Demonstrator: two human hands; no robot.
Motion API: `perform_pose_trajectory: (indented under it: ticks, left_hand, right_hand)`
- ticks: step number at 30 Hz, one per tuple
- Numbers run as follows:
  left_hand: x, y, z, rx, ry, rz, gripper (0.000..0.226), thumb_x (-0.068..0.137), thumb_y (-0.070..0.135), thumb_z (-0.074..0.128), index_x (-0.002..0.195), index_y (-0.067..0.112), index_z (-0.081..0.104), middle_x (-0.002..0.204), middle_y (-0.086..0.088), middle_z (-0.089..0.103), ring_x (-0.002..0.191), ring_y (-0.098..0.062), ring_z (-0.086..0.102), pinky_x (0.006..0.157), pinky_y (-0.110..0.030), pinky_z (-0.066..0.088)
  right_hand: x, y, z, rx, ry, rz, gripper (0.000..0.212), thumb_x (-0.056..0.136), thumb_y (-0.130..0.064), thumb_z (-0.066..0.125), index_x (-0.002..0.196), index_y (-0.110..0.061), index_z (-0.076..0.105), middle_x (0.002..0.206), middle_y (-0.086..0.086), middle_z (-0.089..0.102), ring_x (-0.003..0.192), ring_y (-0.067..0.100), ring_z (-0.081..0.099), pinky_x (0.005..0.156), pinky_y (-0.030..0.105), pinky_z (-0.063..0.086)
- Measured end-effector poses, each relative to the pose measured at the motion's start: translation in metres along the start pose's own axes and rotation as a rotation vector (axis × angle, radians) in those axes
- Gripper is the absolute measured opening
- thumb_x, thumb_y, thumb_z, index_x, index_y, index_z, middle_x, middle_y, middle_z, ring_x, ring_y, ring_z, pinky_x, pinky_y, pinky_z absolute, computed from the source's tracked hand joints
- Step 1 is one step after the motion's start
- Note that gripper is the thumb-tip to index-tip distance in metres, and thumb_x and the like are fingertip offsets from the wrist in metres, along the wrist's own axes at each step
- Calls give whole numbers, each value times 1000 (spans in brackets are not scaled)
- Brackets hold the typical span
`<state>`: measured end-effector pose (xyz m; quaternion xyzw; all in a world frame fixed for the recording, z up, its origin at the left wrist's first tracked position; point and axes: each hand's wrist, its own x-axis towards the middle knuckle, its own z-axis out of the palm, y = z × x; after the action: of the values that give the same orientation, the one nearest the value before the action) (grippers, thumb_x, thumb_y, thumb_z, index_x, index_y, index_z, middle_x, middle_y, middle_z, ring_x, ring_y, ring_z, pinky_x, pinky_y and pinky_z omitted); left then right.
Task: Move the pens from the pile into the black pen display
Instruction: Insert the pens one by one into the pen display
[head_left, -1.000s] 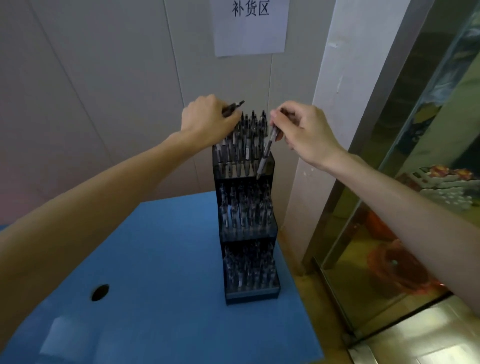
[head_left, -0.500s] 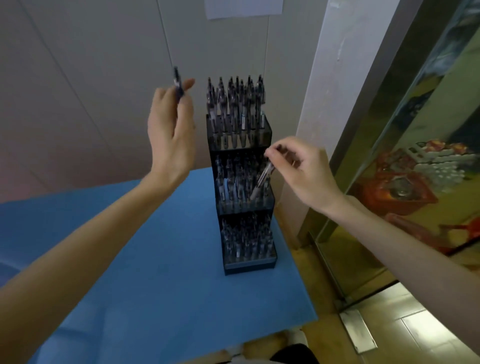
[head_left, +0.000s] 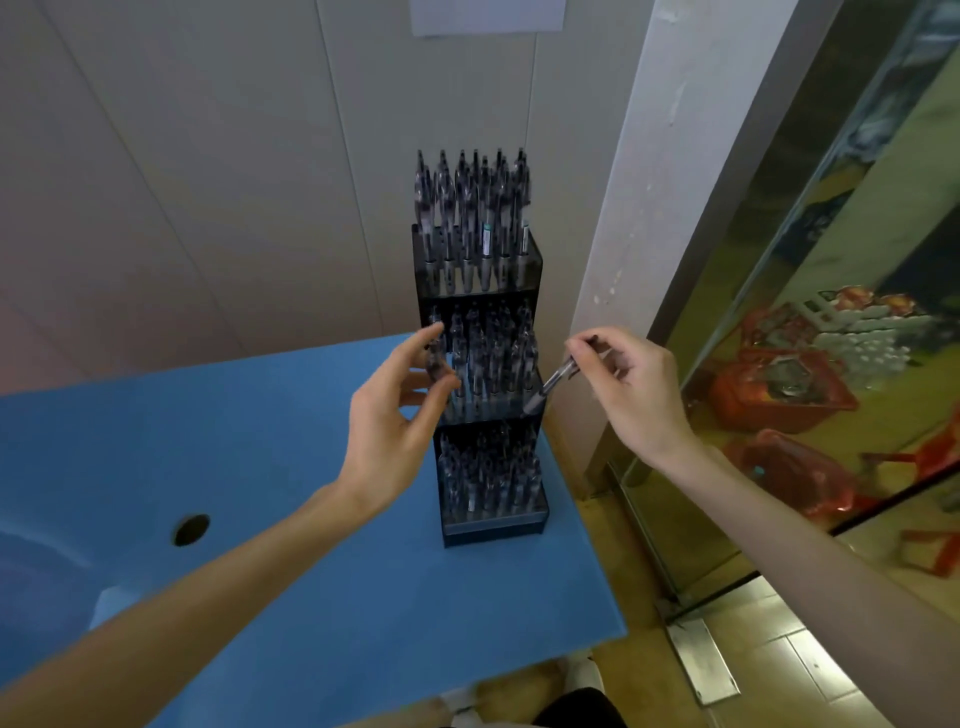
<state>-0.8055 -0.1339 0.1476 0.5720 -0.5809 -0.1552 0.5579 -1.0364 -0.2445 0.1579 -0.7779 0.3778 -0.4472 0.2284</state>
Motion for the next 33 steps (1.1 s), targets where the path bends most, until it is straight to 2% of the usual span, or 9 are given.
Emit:
perform_pose_trajectory:
  ticks: [3,6,11,13,16,20,25,29,33]
  left_hand:
    - [0,-2,2,-27,28,-58,32,98,15,67,127,24,56,105,15,67,97,-17,71,81,-42,59]
    - [5,-1,0,-90,57,-107,18,98,16,66,113,17,55,102,9,68,92,-20,73,79,-51,59]
    - [18,0,-9,-126,152,-146,15,100,15,64,112,14,54,101,2,68,88,-20,74,77,-53,58]
    - [27,2,-14,-119,181,-139,15,100,16,64,112,15,54,102,-2,67,86,-20,74,76,-51,59]
    - [39,7,-21,-123,209,-117,14,100,16,64,111,15,56,97,-4,69,86,-21,74,76,-50,60]
    - [54,15,-26,-143,238,-79,12,100,13,63,111,11,57,93,-7,70,85,-23,73,78,-47,60]
    - [63,23,-25,-165,244,-54,16,100,13,63,113,6,56,94,-14,69,83,-22,73,79,-43,60]
    - [61,24,-23,-165,220,-54,16,100,13,63,113,6,57,94,-14,69,84,-23,73,80,-48,59]
    - [55,21,-22,-146,190,-62,14,100,14,64,112,9,58,93,-12,70,84,-21,73,80,-50,58]
  right_hand:
    - [4,-5,-1,53,26,16,15,98,-25,69,104,-13,75,86,-8,72,74,12,67,62,29,54]
    - [10,-13,-4,122,68,12,11,95,-20,72,101,-12,75,86,-6,73,77,14,69,65,24,55]
    - [33,-32,-4,268,106,-25,8,99,-19,66,99,-13,72,76,-12,68,65,6,61,59,20,47]
    - [45,-39,-4,297,143,-51,11,101,-18,63,97,-11,70,73,-11,65,61,6,58,58,21,45]
    - [61,-44,-7,318,217,-60,14,102,-19,61,97,-8,69,74,-9,62,58,14,54,52,32,44]
    - [79,-43,-9,292,294,-62,12,101,-25,62,99,-16,69,79,-9,64,64,17,57,56,34,46]
    - [89,-36,2,157,200,-115,9,102,-21,60,101,-16,67,78,-11,64,63,6,59,54,26,47]
    - [87,-19,24,-11,72,-174,21,103,-30,59,104,-13,72,82,-5,68,63,14,61,53,39,50]
    - [79,-9,37,-149,-11,-207,20,101,-31,61,103,-16,74,82,-11,68,58,7,56,51,25,46]
